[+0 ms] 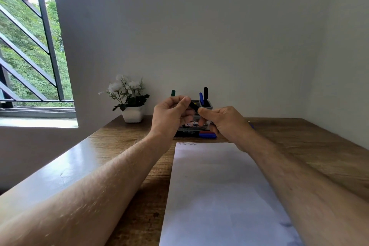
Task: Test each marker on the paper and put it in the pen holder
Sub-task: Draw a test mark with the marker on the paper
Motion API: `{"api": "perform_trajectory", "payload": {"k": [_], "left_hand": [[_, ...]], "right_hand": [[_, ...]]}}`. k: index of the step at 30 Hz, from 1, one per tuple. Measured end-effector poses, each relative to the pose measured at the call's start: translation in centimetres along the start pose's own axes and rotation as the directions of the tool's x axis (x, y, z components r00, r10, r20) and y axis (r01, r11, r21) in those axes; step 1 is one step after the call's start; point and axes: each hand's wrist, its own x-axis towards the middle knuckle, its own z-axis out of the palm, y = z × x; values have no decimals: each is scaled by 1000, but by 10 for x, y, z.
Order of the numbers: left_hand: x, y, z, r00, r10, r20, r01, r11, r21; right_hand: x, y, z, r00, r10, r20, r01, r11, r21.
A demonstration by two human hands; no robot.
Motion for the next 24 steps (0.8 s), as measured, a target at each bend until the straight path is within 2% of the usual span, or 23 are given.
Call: {"api": "perform_trajectory", "payload": {"k": [14, 24], "left_hand": [[-1, 3, 2, 1000, -14, -23, 15, 1000, 22], [0, 7, 5, 997, 44, -69, -46, 998, -32]], "right_hand": [[-1, -5, -1, 990, -85, -115, 60, 976, -208], [-1, -3, -2, 980, -119, -162, 67, 954, -291]]}}
